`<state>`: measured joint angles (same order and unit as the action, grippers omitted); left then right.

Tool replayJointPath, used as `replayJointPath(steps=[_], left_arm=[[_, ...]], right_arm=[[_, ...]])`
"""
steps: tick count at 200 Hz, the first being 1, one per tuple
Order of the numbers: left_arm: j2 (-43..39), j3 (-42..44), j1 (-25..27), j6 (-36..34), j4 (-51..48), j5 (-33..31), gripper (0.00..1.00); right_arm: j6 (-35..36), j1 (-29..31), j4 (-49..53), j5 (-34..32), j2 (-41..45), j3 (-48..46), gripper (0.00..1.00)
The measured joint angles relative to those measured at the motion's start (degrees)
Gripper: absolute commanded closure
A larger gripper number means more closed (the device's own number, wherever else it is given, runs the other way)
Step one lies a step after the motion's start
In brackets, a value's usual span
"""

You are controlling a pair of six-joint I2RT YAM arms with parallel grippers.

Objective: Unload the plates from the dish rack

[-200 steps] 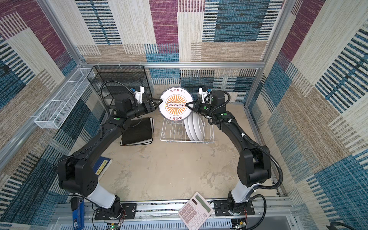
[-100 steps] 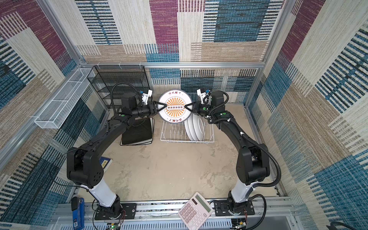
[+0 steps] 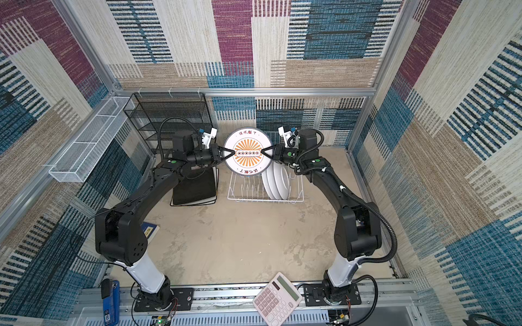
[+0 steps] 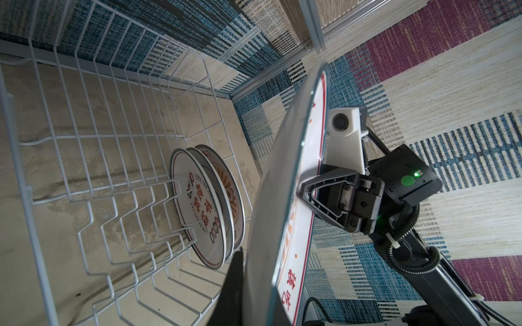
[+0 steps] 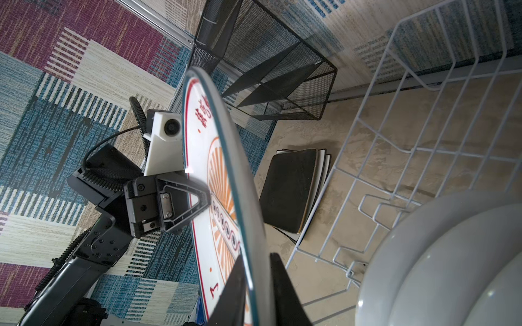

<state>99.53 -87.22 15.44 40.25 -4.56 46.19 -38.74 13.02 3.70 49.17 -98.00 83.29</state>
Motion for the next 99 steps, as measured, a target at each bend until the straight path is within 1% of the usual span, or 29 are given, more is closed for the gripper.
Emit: replayJointPath(steps=[18,55,63,70,99], left_arm=[[-0.2,0.0,0.0,-0.5,-1.4,-1.2,1.00],[-2.4,0.0,-0.8,-2.8,-4.5,-2.6,1.00],[-3.0,-0.1,-1.1,-2.7,-4.7,-2.8,1.00],[-3.5,-0.1,-1.3,-2.7,-5.0,-2.8,1.00],[-5.8,-0.4,-1.5,-2.8,-7.6,-2.8,1.00]], right_arm=[[0.0,0.0,0.2,-1.3,0.7,0.0,0.50],[2.6,0.0,-0.9,-5.8,5.4,-2.3,0.23],[3.6,0.0,-0.8,-6.8,6.2,-2.5,0.14],[4.6,0.0,-0.8,-8.0,7.0,-2.8,0.01],[8.9,0.0,-0.2,-12.3,10.3,-3.8,0.01]])
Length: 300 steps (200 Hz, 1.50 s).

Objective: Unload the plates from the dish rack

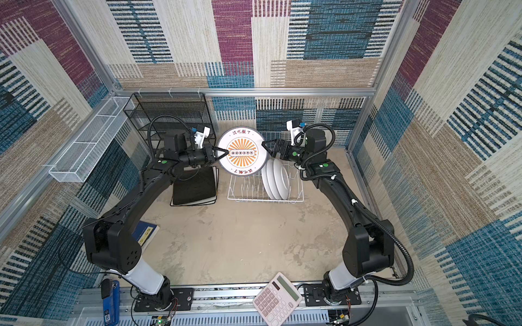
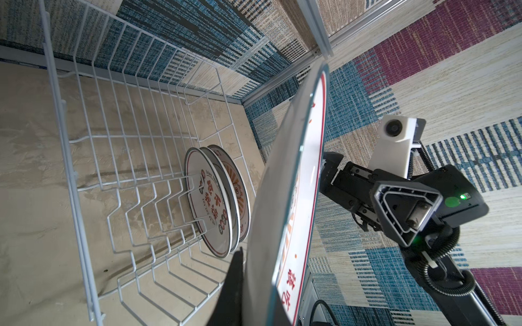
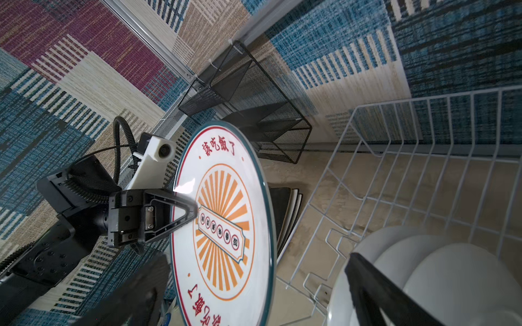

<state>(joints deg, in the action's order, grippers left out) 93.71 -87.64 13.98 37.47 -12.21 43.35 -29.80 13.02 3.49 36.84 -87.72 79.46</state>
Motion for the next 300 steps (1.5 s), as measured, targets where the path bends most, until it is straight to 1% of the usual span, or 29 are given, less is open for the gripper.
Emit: replayJointPath(steps=[27,58,82,113,150,207,236,264,300], left_arm=[[-3.4,-0.4,-0.5,-1.1,-4.8,-0.5,1.00],[-8.5,3.2,-0.7,-2.8,-8.5,-1.0,1.00],[-11.6,8.7,-0.7,-3.5,-11.2,-1.0,1.00],[-14.7,15.7,-0.7,-5.0,-14.7,-1.2,1.00],[-17.2,22.3,-0.7,-8.1,-18.9,-1.8,1.00],[-17.3,25.9,-0.6,-13.2,-25.6,-1.2,1.00],[-16.8,28.8,-0.4,-15.2,-27.9,-1.3,1.00],[-15.6,31.8,-0.3,-15.3,-27.2,-1.4,1.00],[-13.4,35.0,0.7,-15.3,-24.3,-1.1,1.00]], right_arm=[[5.5,0.0,2.7,-3.2,3.0,0.1,0.01],[12.8,0.9,5.0,-4.5,7.1,-1.6,0.01],[18.9,3.1,7.4,-6.0,9.1,-3.1,0.01],[27.4,7.3,9.7,-8.0,10.7,-6.4,0.01],[33.8,10.1,11.2,-8.5,12.3,-10.6,0.01],[44.1,12.9,11.4,-7.5,18.8,-21.5,0.01],[49.7,14.0,11.5,-8.4,21.5,-24.4,0.01],[53.9,14.4,12.4,-8.9,22.5,-26.0,0.01],[56.1,14.8,13.5,-8.9,22.1,-26.8,0.01]])
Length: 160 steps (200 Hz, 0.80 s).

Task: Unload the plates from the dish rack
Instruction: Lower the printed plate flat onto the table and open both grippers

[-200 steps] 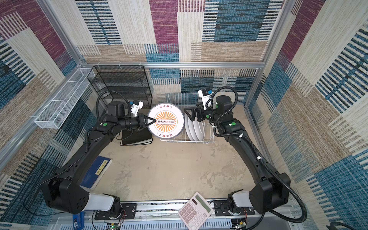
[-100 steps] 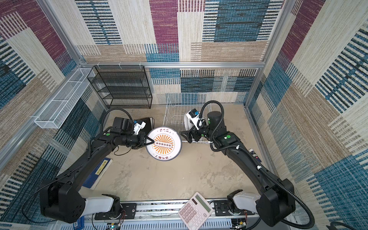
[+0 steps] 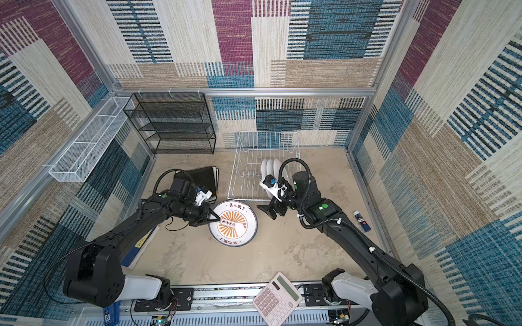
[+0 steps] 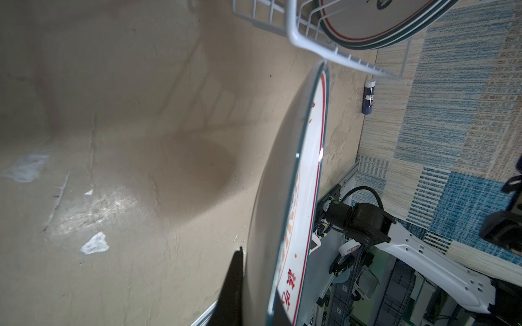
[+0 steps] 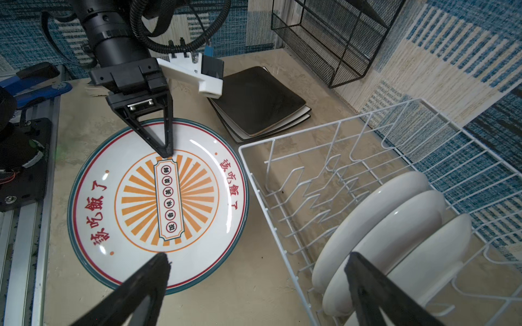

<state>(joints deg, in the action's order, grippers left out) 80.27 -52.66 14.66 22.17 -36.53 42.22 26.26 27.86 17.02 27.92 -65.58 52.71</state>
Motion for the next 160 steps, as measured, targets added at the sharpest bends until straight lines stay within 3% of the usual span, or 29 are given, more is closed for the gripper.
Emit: replayJointPath(steps=[59,139,160], left_arm=[[3.9,5.8,3.4,0.8,7.5,0.3,1.00],[11.2,10.0,4.0,5.4,19.9,3.2,1.00],[12.3,10.1,4.1,5.5,21.4,4.4,0.90]], right_arm=[[0.8,0.7,0.4,-0.6,-0.7,-0.5,0.01],[0.8,1.0,0.5,-1.6,-2.5,-0.5,0.01],[0.8,1.0,0.4,-2.0,-2.5,-0.5,0.01]])
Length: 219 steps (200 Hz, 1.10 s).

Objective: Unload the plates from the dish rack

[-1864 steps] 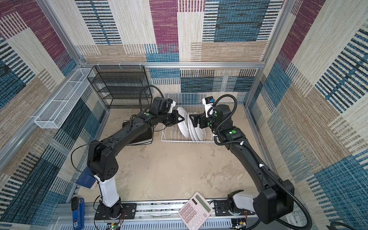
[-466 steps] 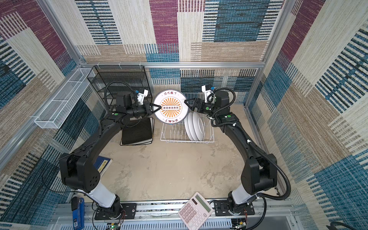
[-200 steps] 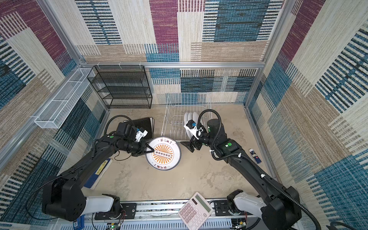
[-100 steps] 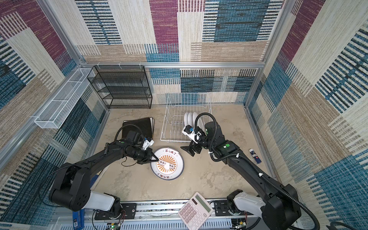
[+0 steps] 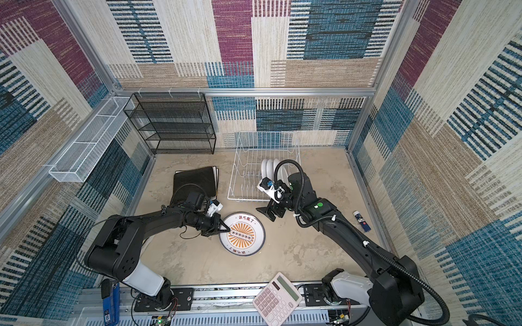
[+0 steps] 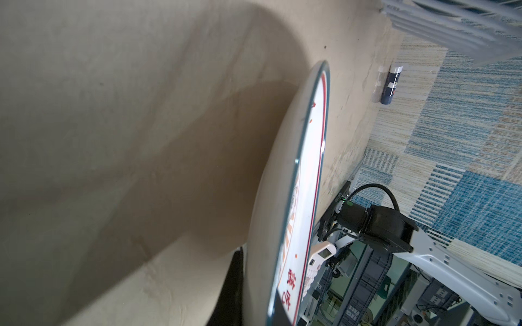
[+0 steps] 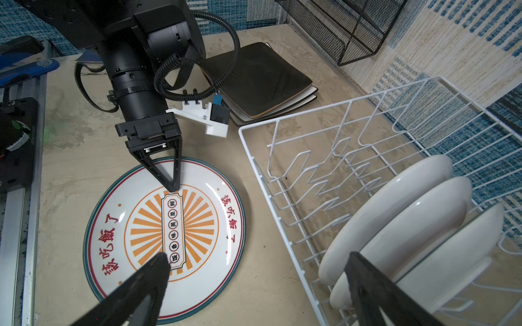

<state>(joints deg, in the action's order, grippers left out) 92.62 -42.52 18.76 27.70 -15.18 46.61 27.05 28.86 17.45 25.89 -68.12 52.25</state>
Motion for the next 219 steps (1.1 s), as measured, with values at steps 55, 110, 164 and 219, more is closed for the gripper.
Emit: replayJointPath(steps=[55,110,164,219], left_arm=[[1.2,2.0,0.1,0.7,0.9,0.0,0.63],[0.4,2.1,0.2,1.9,0.7,-0.9,0.45],[-2.7,0.3,0.2,2.1,-4.7,-9.2,0.33],[-7.7,-3.1,0.1,2.0,-11.8,-19.4,0.26]], right_arm=[[-0.1,0.0,0.0,-0.7,-0.9,0.3,0.01],[-0.9,0.1,-0.2,-1.2,-0.1,0.4,0.01],[-2.6,0.1,0.1,-2.5,-0.4,2.3,0.01],[-7.4,0.1,0.8,-5.0,-3.7,7.5,0.01]])
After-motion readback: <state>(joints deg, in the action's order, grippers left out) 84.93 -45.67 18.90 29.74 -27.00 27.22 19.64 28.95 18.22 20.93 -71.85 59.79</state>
